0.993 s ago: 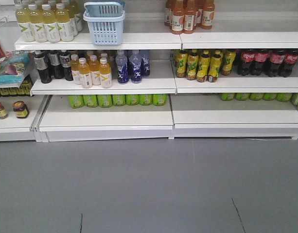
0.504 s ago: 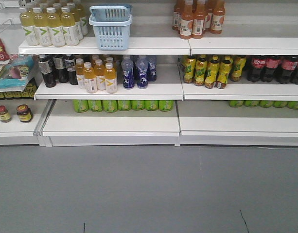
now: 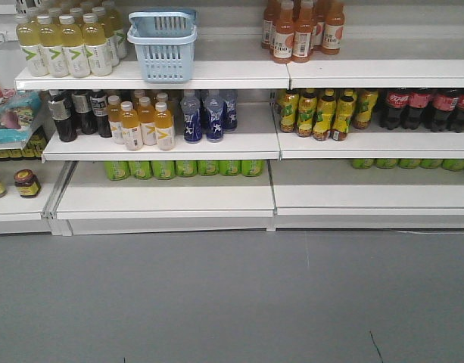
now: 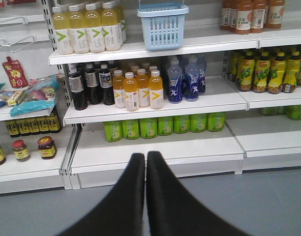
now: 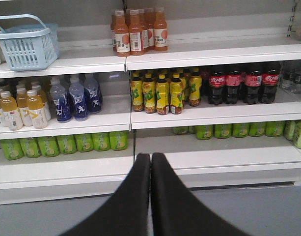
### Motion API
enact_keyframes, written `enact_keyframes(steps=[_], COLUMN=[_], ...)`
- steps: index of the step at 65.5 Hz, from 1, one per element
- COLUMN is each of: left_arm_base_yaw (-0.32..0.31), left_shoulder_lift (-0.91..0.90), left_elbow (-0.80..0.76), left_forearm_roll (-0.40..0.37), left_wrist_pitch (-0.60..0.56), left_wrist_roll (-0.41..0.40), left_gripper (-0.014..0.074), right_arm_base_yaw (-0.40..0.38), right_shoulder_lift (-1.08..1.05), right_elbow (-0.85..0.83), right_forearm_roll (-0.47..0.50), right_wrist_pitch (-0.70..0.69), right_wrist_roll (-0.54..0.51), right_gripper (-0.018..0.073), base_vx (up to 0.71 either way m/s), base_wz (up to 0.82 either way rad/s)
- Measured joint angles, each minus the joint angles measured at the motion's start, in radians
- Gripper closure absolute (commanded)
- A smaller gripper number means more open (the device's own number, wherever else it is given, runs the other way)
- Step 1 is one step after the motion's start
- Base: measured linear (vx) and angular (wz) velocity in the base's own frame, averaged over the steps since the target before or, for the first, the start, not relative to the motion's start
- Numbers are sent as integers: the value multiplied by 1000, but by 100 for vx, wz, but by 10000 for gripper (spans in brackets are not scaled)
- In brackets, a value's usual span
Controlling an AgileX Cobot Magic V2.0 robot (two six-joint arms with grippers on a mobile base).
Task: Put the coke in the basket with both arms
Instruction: 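Drive the base toward the shelf holding the light-blue basket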
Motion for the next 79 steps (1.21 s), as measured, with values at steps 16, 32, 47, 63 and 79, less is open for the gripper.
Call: enact_keyframes(steps=[16, 32, 47, 63, 79], left_arm_base_yaw=[0, 0, 0, 0, 0], left_shoulder_lift=[0, 0, 0, 0, 0], left_elbow=[0, 0, 0, 0, 0], left_forearm_roll=[0, 0, 0, 0, 0], left_wrist_pitch=[0, 0, 0, 0, 0], left_wrist_roll=[0, 0, 0, 0, 0], left_gripper=[603, 603, 603, 603, 603], right_arm_base_yaw=[0, 0, 0, 0, 0], right_shoulder_lift=[0, 0, 0, 0, 0], right_elbow=[0, 0, 0, 0, 0], right_forearm_roll=[0, 0, 0, 0, 0], right_wrist_pitch=[0, 0, 0, 0, 0], right_wrist_roll=[0, 0, 0, 0, 0], right_gripper=[569, 569, 569, 569, 569], base_vx=[6, 11, 14, 16, 18], base_wz=[-6, -1, 4, 6, 5])
